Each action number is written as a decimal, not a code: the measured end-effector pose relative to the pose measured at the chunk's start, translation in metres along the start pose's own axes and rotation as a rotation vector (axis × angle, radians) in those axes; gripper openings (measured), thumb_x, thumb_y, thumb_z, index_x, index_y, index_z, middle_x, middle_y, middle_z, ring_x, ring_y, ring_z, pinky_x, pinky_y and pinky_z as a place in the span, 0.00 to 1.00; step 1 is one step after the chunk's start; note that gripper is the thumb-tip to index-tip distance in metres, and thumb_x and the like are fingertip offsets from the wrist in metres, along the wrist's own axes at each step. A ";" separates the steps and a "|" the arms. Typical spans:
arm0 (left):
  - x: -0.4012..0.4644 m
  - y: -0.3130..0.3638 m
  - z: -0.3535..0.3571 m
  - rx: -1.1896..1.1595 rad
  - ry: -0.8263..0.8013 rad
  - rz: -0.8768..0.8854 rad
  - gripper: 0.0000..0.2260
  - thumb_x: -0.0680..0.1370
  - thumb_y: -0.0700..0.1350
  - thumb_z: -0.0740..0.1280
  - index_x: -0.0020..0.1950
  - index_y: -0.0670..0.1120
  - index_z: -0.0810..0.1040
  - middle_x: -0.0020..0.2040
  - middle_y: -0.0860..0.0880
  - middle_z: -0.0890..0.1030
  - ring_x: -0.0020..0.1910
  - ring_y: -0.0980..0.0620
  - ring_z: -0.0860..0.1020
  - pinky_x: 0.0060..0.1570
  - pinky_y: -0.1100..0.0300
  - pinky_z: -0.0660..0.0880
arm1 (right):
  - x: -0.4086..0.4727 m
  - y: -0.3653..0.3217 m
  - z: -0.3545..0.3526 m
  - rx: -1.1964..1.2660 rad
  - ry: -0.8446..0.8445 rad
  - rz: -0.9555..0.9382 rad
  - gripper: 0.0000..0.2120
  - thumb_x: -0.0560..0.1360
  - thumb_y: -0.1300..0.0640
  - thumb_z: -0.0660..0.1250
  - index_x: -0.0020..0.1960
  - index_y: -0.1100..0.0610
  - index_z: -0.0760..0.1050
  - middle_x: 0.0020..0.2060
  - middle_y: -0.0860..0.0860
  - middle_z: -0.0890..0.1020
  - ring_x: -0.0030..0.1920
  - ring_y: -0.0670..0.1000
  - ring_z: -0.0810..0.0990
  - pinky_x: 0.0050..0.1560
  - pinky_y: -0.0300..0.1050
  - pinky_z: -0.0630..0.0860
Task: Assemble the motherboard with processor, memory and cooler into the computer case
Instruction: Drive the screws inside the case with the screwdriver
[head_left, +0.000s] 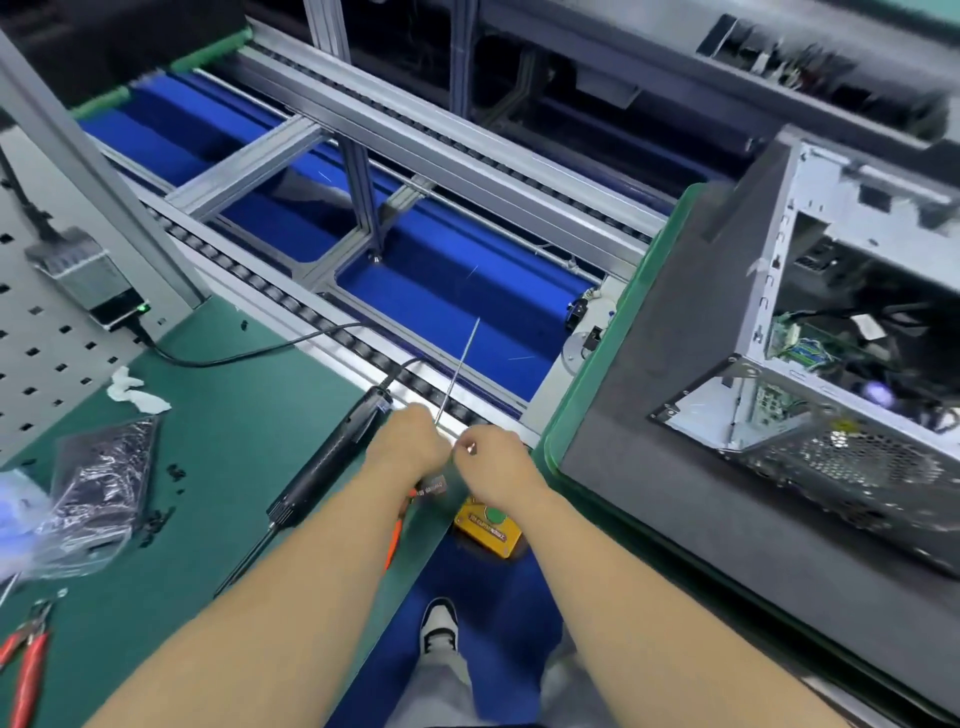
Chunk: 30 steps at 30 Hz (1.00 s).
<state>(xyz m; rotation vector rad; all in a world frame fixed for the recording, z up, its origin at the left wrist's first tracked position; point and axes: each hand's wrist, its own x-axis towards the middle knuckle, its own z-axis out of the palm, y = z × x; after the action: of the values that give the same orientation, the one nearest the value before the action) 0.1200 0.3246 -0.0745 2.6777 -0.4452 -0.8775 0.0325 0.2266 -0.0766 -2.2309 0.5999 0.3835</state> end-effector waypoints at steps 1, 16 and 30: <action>0.002 0.018 -0.017 -0.036 0.026 0.032 0.11 0.71 0.36 0.63 0.33 0.44 0.64 0.33 0.42 0.72 0.31 0.47 0.73 0.26 0.58 0.63 | 0.001 -0.007 -0.010 0.037 0.042 -0.014 0.11 0.79 0.59 0.60 0.40 0.57 0.76 0.38 0.53 0.80 0.38 0.54 0.76 0.41 0.51 0.76; -0.053 0.408 -0.091 -0.919 0.016 0.571 0.09 0.77 0.37 0.68 0.38 0.48 0.76 0.40 0.44 0.82 0.40 0.45 0.82 0.30 0.59 0.76 | -0.103 0.085 -0.346 0.699 0.534 -0.289 0.20 0.75 0.59 0.73 0.63 0.44 0.74 0.41 0.50 0.86 0.35 0.48 0.81 0.36 0.44 0.80; 0.011 0.464 0.019 -0.948 -0.409 0.614 0.12 0.80 0.31 0.63 0.50 0.45 0.82 0.44 0.47 0.86 0.45 0.51 0.84 0.46 0.60 0.80 | -0.079 0.238 -0.395 0.615 0.563 0.020 0.15 0.78 0.53 0.70 0.33 0.51 0.76 0.27 0.51 0.76 0.23 0.50 0.72 0.23 0.38 0.66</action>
<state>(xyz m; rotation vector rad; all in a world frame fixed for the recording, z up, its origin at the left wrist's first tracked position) 0.0244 -0.1058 0.0724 1.3930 -0.6693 -1.0640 -0.1287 -0.1867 0.0705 -1.7145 0.8888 -0.3986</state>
